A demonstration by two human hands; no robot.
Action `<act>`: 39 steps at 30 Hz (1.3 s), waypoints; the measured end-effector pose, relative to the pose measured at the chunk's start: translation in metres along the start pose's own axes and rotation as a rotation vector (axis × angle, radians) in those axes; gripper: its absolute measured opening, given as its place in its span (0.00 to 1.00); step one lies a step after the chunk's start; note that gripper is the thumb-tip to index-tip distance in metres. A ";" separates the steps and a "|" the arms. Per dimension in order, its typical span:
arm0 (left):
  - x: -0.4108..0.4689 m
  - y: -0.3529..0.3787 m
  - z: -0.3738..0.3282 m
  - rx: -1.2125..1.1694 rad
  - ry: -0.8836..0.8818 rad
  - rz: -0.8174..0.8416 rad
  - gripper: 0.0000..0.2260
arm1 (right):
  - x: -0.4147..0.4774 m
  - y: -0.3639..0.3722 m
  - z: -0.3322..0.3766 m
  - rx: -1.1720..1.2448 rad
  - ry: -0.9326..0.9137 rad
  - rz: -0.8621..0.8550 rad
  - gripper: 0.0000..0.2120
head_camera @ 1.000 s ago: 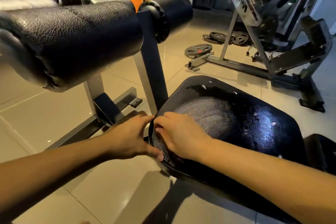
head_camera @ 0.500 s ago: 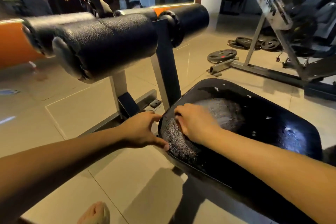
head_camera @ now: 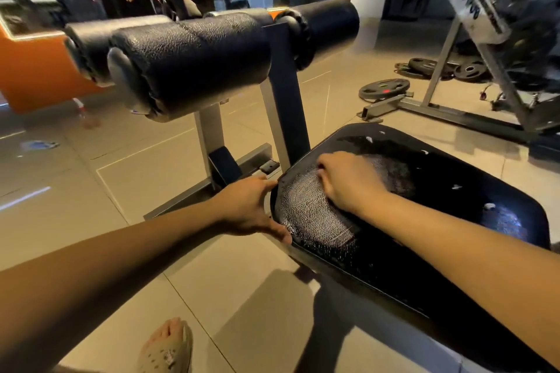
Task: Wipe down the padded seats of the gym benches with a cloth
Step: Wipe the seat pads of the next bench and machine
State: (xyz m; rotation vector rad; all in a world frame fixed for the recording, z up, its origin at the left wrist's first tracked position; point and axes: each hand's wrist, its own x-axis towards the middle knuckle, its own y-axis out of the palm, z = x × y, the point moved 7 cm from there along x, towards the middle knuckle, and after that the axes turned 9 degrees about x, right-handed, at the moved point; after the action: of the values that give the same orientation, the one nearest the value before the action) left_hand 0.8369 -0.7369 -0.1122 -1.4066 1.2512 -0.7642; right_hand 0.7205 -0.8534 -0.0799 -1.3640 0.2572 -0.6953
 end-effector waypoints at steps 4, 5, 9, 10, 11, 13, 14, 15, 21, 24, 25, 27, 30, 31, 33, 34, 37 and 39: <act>-0.005 0.002 0.000 -0.071 0.003 -0.033 0.45 | -0.050 0.003 0.049 0.106 -0.270 0.137 0.11; -0.006 0.002 0.000 -0.076 0.006 -0.035 0.45 | -0.056 0.002 0.037 0.107 -0.259 0.141 0.12; -0.008 0.001 -0.002 -0.112 -0.003 -0.040 0.46 | -0.026 -0.019 -0.078 -0.114 0.121 -0.020 0.12; -0.008 0.001 -0.003 -0.112 0.000 -0.042 0.46 | -0.021 -0.026 -0.101 -0.149 0.203 -0.078 0.12; -0.008 0.002 -0.003 -0.104 0.003 -0.045 0.46 | -0.017 -0.029 -0.108 -0.159 0.241 -0.110 0.12; -0.008 0.001 -0.003 -0.089 -0.004 -0.058 0.47 | -0.010 -0.022 -0.085 -0.119 0.196 -0.113 0.10; -0.007 0.000 -0.002 -0.079 -0.013 -0.061 0.47 | -0.008 -0.015 -0.060 -0.083 0.131 -0.080 0.09; -0.006 0.000 -0.001 -0.062 -0.021 -0.055 0.48 | -0.011 -0.008 -0.032 -0.045 0.054 -0.032 0.07; -0.006 0.002 -0.008 0.023 0.001 -0.013 0.50 | -0.067 0.004 0.023 0.074 -0.298 0.121 0.09; -0.004 -0.001 -0.015 0.061 0.016 -0.037 0.51 | -0.035 -0.014 -0.071 -0.097 0.042 0.001 0.10; -0.004 -0.001 -0.017 0.070 0.015 -0.042 0.50 | -0.026 -0.023 -0.097 -0.134 0.145 -0.069 0.10; -0.005 -0.002 -0.018 0.076 0.016 -0.058 0.50 | -0.015 -0.027 -0.109 -0.127 0.239 -0.146 0.10; -0.006 0.001 -0.013 0.060 0.011 -0.062 0.51 | -0.003 -0.009 -0.040 0.004 0.115 -0.079 0.10; -0.006 0.004 -0.009 0.049 0.004 -0.061 0.51 | -0.008 -0.001 -0.006 0.051 0.024 -0.011 0.09; -0.008 0.008 -0.003 0.030 -0.002 -0.078 0.51 | -0.038 0.009 0.052 0.110 -0.207 0.106 0.09; -0.009 0.011 0.000 0.028 -0.006 -0.081 0.52 | -0.055 0.009 0.069 0.138 -0.323 0.124 0.09; -0.010 0.018 0.008 0.012 -0.017 -0.088 0.59 | -0.051 0.005 0.027 0.082 -0.291 0.121 0.10; -0.010 0.018 0.007 0.007 -0.013 -0.094 0.60 | -0.023 -0.006 -0.047 -0.057 -0.044 0.026 0.11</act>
State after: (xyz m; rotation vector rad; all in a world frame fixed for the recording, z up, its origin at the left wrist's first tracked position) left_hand 0.8359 -0.7234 -0.1289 -1.4702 1.1780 -0.8210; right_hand 0.6753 -0.8779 -0.0889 -1.4266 0.2610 -0.6396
